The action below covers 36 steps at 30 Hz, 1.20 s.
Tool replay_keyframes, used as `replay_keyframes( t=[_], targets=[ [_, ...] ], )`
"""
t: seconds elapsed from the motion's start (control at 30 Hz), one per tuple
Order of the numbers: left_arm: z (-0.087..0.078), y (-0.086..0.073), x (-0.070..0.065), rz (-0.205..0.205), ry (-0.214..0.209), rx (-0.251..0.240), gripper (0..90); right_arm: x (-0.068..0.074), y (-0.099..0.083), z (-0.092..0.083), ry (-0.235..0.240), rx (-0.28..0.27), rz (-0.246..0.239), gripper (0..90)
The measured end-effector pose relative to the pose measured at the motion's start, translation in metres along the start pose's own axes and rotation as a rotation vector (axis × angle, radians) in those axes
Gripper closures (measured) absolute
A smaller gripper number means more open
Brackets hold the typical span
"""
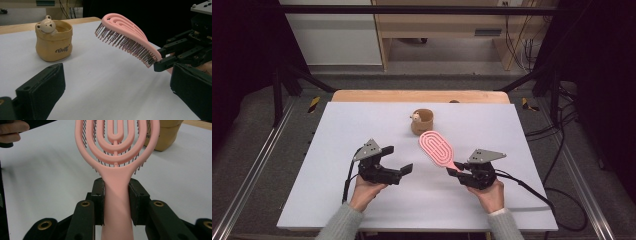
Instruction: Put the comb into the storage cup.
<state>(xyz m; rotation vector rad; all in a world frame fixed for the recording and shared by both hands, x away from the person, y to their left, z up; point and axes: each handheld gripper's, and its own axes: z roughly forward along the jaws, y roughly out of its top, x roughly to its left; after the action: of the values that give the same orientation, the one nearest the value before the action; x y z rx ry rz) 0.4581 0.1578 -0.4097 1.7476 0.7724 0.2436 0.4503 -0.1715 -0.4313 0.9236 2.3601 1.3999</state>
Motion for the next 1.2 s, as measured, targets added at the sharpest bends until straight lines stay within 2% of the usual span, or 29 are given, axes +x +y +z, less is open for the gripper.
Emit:
replay_keyframes(
  t=[0.8, 1.2],
  targets=[
    [0.024, 0.006, -0.012, -0.033, -0.036, -0.003, 0.0, 0.002, 0.001, -0.003, 0.012, -0.035, -0.005, 70.0],
    [0.036, 0.01, -0.019, -0.043, -0.037, -0.009, 0.0, 0.002, 0.002, -0.004, 0.012, -0.04, -0.009, 70.0]
  ],
)
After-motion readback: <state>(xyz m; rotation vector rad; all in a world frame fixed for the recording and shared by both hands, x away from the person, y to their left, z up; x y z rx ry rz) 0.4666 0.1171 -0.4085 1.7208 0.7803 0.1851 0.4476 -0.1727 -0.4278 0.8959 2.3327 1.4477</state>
